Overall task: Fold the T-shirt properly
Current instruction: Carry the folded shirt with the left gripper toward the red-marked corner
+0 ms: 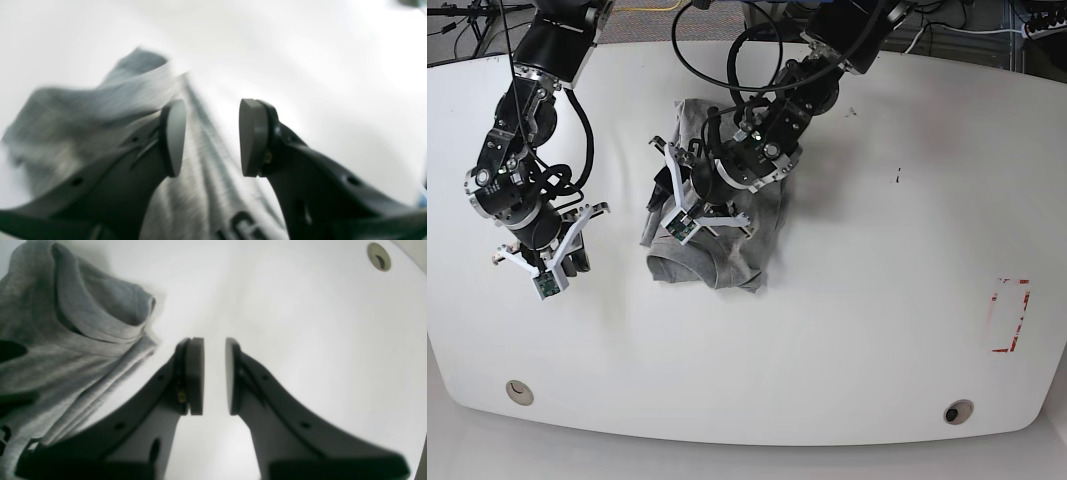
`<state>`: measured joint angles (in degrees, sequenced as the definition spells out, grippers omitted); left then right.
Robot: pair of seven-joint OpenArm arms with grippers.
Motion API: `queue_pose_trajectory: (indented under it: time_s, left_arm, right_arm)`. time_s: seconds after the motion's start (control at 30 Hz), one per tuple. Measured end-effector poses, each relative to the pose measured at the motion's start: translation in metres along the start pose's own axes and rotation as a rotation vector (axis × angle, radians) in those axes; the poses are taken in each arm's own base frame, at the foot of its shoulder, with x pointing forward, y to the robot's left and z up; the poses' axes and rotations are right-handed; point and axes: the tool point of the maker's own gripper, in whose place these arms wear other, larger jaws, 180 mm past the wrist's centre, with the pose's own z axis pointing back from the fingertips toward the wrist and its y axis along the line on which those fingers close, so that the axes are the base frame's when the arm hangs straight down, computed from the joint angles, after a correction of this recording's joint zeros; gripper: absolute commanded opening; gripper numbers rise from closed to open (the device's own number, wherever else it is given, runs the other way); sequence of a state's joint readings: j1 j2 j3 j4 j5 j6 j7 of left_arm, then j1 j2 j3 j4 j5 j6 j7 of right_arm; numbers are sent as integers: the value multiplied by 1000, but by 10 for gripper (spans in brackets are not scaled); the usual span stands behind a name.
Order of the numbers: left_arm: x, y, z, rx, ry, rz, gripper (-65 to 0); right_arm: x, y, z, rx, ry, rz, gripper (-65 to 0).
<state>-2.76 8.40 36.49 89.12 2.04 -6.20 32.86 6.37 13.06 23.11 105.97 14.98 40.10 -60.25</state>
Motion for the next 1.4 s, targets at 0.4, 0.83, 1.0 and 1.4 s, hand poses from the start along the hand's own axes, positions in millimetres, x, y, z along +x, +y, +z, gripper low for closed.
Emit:
queue_pose_trajectory:
  time_s: [0.4, 0.83, 1.0, 1.4]
  left_arm:
    - [-70, 21, -11, 234, 93, 55, -401]
    - [-91, 65, -19, 304, 23, 96, -400]
    - [-104, 112, 3, 367, 30, 72, -400]
    - [-151, 215, 99, 413, 179, 36, -400]
  right_arm:
    - [-15, -11, 6, -30, 23, -35, -544]
    - [-20, -6, 5, -17, 30, -45, -545]
    - [-19, -6, 5, -17, 29, -45, -545]
    - [-19, -6, 5, -17, 29, -44, -545]
